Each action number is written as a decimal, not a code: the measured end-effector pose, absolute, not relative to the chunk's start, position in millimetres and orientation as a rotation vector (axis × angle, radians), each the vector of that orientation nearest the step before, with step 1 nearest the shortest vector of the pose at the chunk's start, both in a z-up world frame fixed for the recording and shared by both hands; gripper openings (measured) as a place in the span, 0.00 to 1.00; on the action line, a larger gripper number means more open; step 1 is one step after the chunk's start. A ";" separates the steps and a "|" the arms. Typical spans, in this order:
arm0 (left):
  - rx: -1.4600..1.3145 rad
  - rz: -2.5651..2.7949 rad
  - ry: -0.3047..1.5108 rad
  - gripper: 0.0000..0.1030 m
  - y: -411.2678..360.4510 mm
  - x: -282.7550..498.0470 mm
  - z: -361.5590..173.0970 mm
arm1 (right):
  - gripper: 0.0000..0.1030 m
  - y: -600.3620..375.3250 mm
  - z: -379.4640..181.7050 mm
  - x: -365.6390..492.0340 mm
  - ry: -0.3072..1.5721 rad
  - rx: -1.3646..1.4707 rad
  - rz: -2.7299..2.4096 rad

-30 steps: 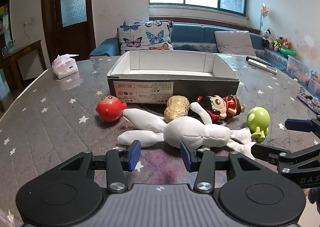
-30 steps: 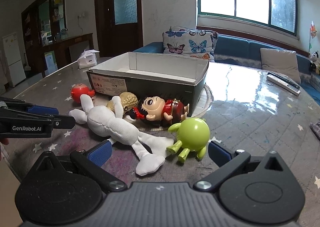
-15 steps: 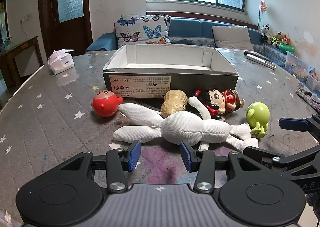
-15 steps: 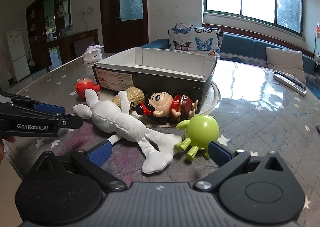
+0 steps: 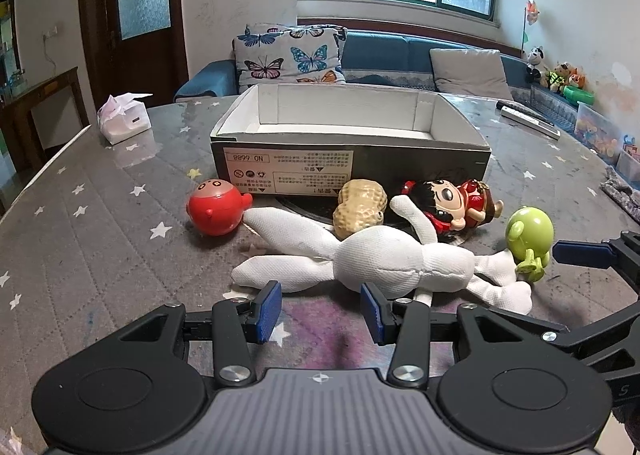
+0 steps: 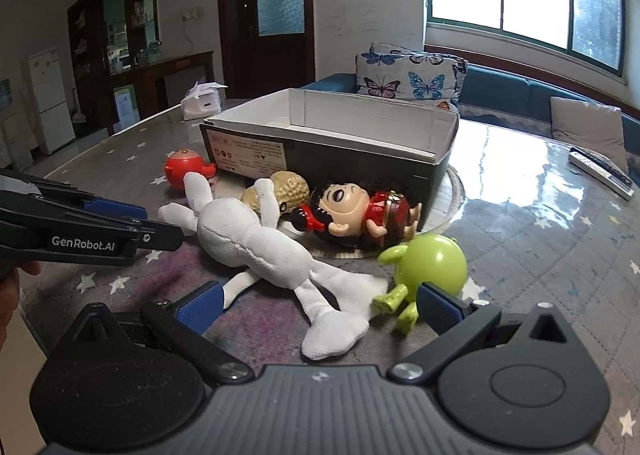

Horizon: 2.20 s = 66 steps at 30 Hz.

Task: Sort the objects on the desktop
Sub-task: 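Move the right tool toward the white plush rabbit, then grasp the white plush rabbit's head with the right tool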

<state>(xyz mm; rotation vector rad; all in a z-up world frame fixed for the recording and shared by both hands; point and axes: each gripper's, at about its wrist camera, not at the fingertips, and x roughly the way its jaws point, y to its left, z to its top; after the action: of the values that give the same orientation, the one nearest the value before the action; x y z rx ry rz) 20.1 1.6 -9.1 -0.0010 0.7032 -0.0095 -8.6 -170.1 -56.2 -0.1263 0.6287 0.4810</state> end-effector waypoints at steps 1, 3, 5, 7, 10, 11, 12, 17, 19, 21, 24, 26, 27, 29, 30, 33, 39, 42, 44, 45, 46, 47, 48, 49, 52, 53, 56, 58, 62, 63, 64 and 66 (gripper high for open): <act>-0.002 -0.010 0.704 0.45 2.4 20.9 -9.2 | 1.00 -169.1 -56.4 -7.7 0.629 -0.129 0.484; -0.005 -0.010 0.706 0.45 4.0 22.6 -9.5 | 1.00 -166.8 -56.0 -6.1 0.631 -0.131 0.494; -0.009 -0.011 0.707 0.45 5.4 23.9 -9.3 | 1.00 -164.2 -55.6 -4.4 0.632 -0.138 0.506; -0.012 -0.018 0.708 0.45 6.2 24.5 -8.5 | 1.00 -160.4 -55.1 -2.0 0.631 -0.153 0.521; -0.015 -0.027 0.710 0.45 7.0 25.8 -8.6 | 1.00 -155.3 -54.7 1.9 0.630 -0.169 0.542; -0.016 -0.028 0.710 0.45 7.4 26.4 -8.4 | 1.00 -153.0 -54.9 3.6 0.629 -0.177 0.551; -0.019 -0.027 0.709 0.45 8.0 26.8 -7.8 | 1.00 -150.2 -55.0 5.4 0.629 -0.185 0.562; -0.033 -0.051 0.697 0.45 9.7 28.2 -1.6 | 0.98 -137.0 -56.0 13.0 0.633 -0.222 0.608; -0.038 -0.065 0.695 0.45 9.6 28.7 0.9 | 0.96 -131.6 -57.7 15.8 0.639 -0.237 0.623; -0.051 -0.078 0.700 0.45 10.2 29.6 2.0 | 0.94 -126.6 -59.9 19.0 0.647 -0.249 0.635; -0.071 -0.097 0.709 0.45 11.2 31.0 3.1 | 0.90 -121.0 -64.5 24.2 0.666 -0.258 0.646; -0.080 -0.105 0.716 0.45 11.8 31.5 3.2 | 0.84 -118.3 -68.0 27.7 0.686 -0.258 0.655; -0.083 -0.109 0.720 0.45 12.1 31.6 3.2 | 0.81 -117.9 -68.3 27.3 0.692 -0.256 0.663; -0.091 -0.115 0.724 0.45 12.7 31.8 3.7 | 0.76 -117.8 -67.8 24.6 0.701 -0.250 0.682; -0.094 -0.116 0.724 0.45 13.0 31.8 4.0 | 0.72 -117.8 -67.6 23.2 0.706 -0.248 0.691; -0.104 -0.121 0.727 0.45 13.3 31.8 4.6 | 0.65 -117.7 -66.8 19.1 0.720 -0.239 0.719; -0.138 -0.123 0.745 0.45 18.2 35.9 4.9 | 0.63 -117.9 -63.8 10.6 0.721 -0.226 0.740; -0.170 -0.117 0.761 0.45 22.7 40.8 3.9 | 0.59 -119.4 -64.6 15.0 0.728 -0.199 0.728; -0.190 -0.115 0.772 0.45 25.8 44.5 2.8 | 0.53 -119.5 -65.8 18.2 0.735 -0.185 0.726; -0.204 -0.115 0.779 0.45 27.4 46.3 2.4 | 0.52 -119.2 -66.3 19.0 0.737 -0.184 0.726; -0.218 -0.115 0.786 0.45 29.1 48.2 2.1 | 0.50 -118.6 -66.7 19.3 0.737 -0.185 0.726; -0.232 -0.117 0.789 0.45 30.4 49.5 2.2 | 0.49 -118.0 -67.0 19.7 0.738 -0.187 0.726; -0.250 -0.124 0.791 0.45 31.8 50.4 2.7 | 0.45 -117.6 -67.2 20.2 0.737 -0.185 0.728; -0.268 -0.134 0.792 0.45 32.9 51.0 3.4 | 0.42 -117.2 -67.2 20.8 0.736 -0.181 0.731; -0.307 -0.166 0.788 0.45 32.9 53.0 5.6 | 0.32 -115.9 -67.4 22.6 0.732 -0.170 0.739; -0.311 -0.161 0.795 0.45 32.6 55.6 4.9 | 0.32 -115.2 -67.8 23.3 0.733 -0.168 0.741; -0.323 -0.133 0.826 0.45 32.7 64.2 0.8 | 0.31 -113.5 -69.4 24.4 0.733 -0.171 0.739; -0.350 -0.123 0.853 0.45 35.1 68.9 -4.1 | 0.31 -112.5 -71.1 25.2 0.737 -0.172 0.738; -0.429 -0.144 0.876 0.45 42.0 74.0 -11.3 | 0.31 -111.6 -73.5 26.4 0.743 -0.167 0.736; -0.440 -0.152 0.880 0.45 43.0 74.4 -12.2 | 0.31 -111.7 -73.6 26.0 0.742 -0.166 0.736; -0.448 -0.162 0.882 0.41 43.8 74.5 -12.9 | 0.29 -111.9 -73.6 25.5 0.741 -0.165 0.737; -0.443 -0.171 0.878 0.40 43.8 72.9 -12.0 | 0.29 -112.2 -73.2 23.7 0.735 -0.160 0.738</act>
<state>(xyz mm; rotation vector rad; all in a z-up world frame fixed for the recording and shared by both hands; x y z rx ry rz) 72.9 43.8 -12.0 -0.4425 0.8775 -0.1706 23.7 -112.2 -73.2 -0.1605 0.7348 0.7377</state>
